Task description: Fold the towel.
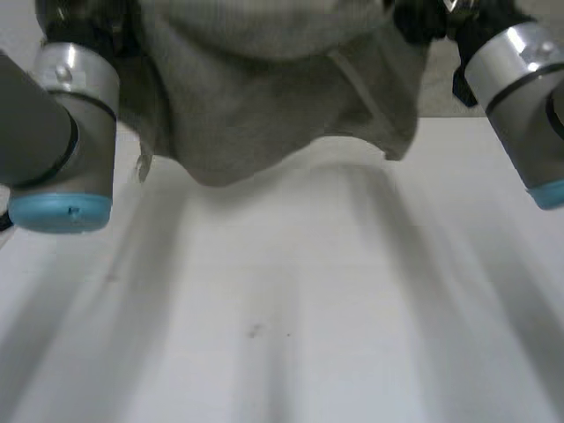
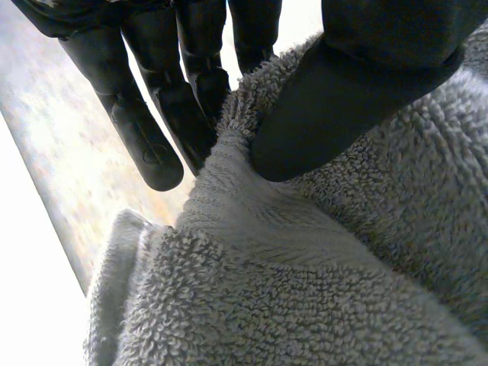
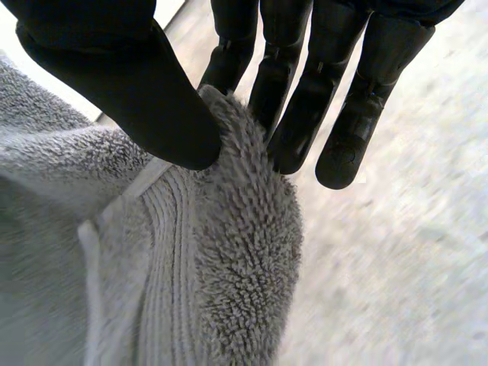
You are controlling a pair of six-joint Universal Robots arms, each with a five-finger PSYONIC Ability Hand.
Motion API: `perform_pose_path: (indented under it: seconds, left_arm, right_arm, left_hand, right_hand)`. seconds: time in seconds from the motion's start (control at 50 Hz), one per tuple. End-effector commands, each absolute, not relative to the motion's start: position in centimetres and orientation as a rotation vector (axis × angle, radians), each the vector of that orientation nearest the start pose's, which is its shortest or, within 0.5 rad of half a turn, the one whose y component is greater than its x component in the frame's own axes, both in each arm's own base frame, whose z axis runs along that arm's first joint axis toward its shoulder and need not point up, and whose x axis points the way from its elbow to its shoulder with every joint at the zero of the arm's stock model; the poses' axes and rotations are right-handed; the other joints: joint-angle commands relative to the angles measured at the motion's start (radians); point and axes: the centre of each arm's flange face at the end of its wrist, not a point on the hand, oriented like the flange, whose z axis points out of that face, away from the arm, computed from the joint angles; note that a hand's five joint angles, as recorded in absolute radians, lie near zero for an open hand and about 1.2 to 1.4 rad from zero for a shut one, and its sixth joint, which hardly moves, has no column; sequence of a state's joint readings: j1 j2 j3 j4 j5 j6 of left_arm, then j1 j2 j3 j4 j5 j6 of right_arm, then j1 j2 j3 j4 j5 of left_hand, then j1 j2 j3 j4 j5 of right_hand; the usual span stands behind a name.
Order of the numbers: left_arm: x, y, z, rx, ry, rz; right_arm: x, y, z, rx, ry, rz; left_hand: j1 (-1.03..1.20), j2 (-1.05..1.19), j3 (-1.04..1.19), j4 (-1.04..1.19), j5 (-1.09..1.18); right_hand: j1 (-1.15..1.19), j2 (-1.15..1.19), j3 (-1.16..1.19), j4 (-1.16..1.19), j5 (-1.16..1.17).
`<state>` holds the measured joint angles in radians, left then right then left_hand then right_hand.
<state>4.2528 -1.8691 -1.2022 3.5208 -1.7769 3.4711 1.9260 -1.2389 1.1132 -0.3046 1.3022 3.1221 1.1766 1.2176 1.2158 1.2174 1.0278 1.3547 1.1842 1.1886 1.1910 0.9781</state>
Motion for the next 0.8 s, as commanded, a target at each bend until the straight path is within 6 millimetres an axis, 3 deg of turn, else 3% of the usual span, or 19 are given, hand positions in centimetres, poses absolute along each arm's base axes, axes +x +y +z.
perform_pose_path:
  seconds: [0.02,0.04,0.06,0.08,0.1,0.12,0.16,0.26,0.36,0.38,0.4,0.42,0.54,0.8]
  left_arm:
    - [-27.1,-27.6,24.7,0.66,2.021,-2.304]
    - [-26.7,-26.6,22.1,0.725,2.1,-2.213]
    - [-26.3,-25.5,19.8,0.774,2.166,-2.13]
    - [-26.3,-25.5,19.8,0.774,2.167,-2.129]
    - [-26.0,-24.4,17.7,0.818,2.23,-2.046]
    - [-26.0,-24.4,17.7,0.819,2.23,-2.046]
    - [-25.4,-22.0,14.0,0.906,2.347,-1.866]
    - [-24.5,-20.0,12.5,0.939,2.408,-1.765]
    - [-24.5,-18.1,13.1,0.983,2.404,-1.779]
    - [-24.5,-18.1,13.1,0.983,2.404,-1.779]
    - [-24.5,-17.8,13.5,0.983,2.396,-1.8]
    - [-24.4,-17.6,13.9,0.979,2.39,-1.815]
    - [-24.2,-17.3,14.9,0.96,2.368,-1.864]
    - [-24.2,-17.3,16.2,0.93,2.332,-1.927]
  right_arm:
    - [28.0,-32.2,26.5,-0.927,1.788,-1.877]
    - [27.9,-31.7,24.4,-0.998,1.858,-1.807]
    - [27.9,-31.7,24.3,-0.999,1.859,-1.807]
    - [27.6,-31.1,21.8,-1.078,1.941,-1.718]
    - [27.4,-30.4,19.3,-1.161,2.011,-1.62]
    - [27.4,-30.4,19.3,-1.162,2.011,-1.619]
    - [26.8,-29.2,16.0,-1.299,2.105,-1.456]
    - [25.4,-28.9,15.3,-1.304,2.18,-1.35]
    - [24.4,-29.3,16.2,-1.105,2.233,-1.336]
    - [24.0,-29.4,16.8,-1.018,2.245,-1.343]
    - [24.0,-29.4,16.8,-1.017,2.245,-1.343]
    - [23.7,-29.5,17.4,-0.935,2.244,-1.361]
    - [22.6,-28.8,18.4,-0.683,2.209,-1.438]
    - [22.0,-25.6,17.7,-0.504,2.186,-1.481]
  left_hand:
    - [0.22,0.179,0.18,0.179,0.194]
    - [0.22,0.179,0.18,0.179,0.194]
    - [0.22,0.179,0.18,0.179,0.194]
    - [0.22,0.179,0.18,0.179,0.194]
    - [0.22,0.179,0.18,0.179,0.194]
    - [0.22,0.179,0.18,0.179,0.194]
    - [0.22,0.179,0.18,0.179,0.194]
    - [0.22,0.179,0.18,0.179,0.194]
    - [0.22,0.179,0.18,0.179,0.194]
    - [0.22,0.179,0.18,0.179,0.194]
    - [0.22,0.179,0.18,0.179,0.194]
    - [0.22,0.179,0.18,0.179,0.194]
    - [0.22,0.179,0.18,0.179,0.194]
    - [0.22,0.179,0.18,0.179,0.194]
  right_hand:
    - [0.042,0.212,0.208,0.205,0.244]
    - [0.042,0.212,0.208,0.205,0.244]
    - [0.042,0.212,0.208,0.205,0.244]
    - [0.042,0.212,0.208,0.205,0.244]
    - [0.042,0.212,0.208,0.205,0.244]
    - [0.042,0.212,0.208,0.205,0.244]
    - [0.042,0.212,0.208,0.205,0.244]
    - [0.042,0.212,0.208,0.205,0.244]
    - [0.031,0.202,0.197,0.195,0.233]
    - [-0.199,-0.028,-0.033,-0.035,0.003]
    - [-0.201,-0.031,-0.035,-0.037,0.001]
    - [-0.425,-0.254,-0.259,-0.261,-0.223]
    - [-0.714,-0.544,-0.548,-0.551,-0.512]
    - [-0.997,-0.826,-0.83,-0.833,-0.795]
